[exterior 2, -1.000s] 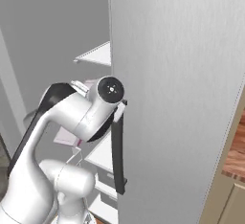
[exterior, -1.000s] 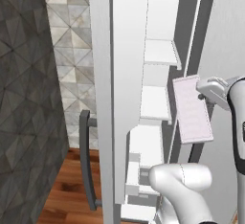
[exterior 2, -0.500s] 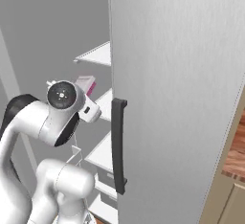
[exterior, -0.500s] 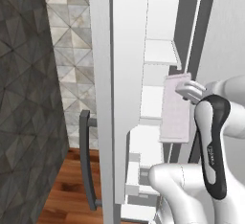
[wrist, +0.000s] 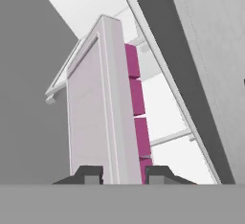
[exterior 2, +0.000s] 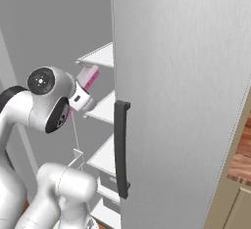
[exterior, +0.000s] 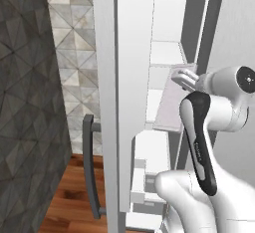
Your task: The ice cube tray has been filled with water. Take the tray and place it in the freezer to make ice. Close the freezer door after placing the tray.
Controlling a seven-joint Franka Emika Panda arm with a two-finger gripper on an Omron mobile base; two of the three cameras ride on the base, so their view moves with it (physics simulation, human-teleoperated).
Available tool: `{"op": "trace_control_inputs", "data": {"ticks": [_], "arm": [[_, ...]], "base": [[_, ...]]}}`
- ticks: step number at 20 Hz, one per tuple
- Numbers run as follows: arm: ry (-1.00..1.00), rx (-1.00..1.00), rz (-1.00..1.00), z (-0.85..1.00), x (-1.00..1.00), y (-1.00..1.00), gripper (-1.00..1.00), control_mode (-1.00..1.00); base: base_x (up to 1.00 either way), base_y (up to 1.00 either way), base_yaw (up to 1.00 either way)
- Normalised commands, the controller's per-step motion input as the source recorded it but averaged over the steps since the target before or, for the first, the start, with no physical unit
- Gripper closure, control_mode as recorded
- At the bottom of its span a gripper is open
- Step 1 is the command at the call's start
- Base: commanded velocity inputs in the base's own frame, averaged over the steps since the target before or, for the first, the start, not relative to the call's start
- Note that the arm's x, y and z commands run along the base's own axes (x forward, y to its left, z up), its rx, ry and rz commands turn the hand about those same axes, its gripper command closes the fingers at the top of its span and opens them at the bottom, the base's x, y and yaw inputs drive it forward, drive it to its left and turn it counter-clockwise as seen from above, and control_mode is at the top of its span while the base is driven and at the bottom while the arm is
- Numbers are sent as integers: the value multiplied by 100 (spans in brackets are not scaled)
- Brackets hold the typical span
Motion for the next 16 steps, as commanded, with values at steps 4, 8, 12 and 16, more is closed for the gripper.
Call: {"op": "trace_control_inputs", "data": {"ticks": [4, 8, 12, 16], "arm": [[5, 0, -12, 34, 40, 1, 100, -100], [2, 0, -4, 33, 19, 0, 100, -100], [0, 0, 0, 30, 8, 0, 100, -100], [0, 0, 0, 16, 2, 0, 100, -100]], "base": [[0, 0, 0], [0, 0, 0], [0, 0, 0], [0, 0, 0]]}}
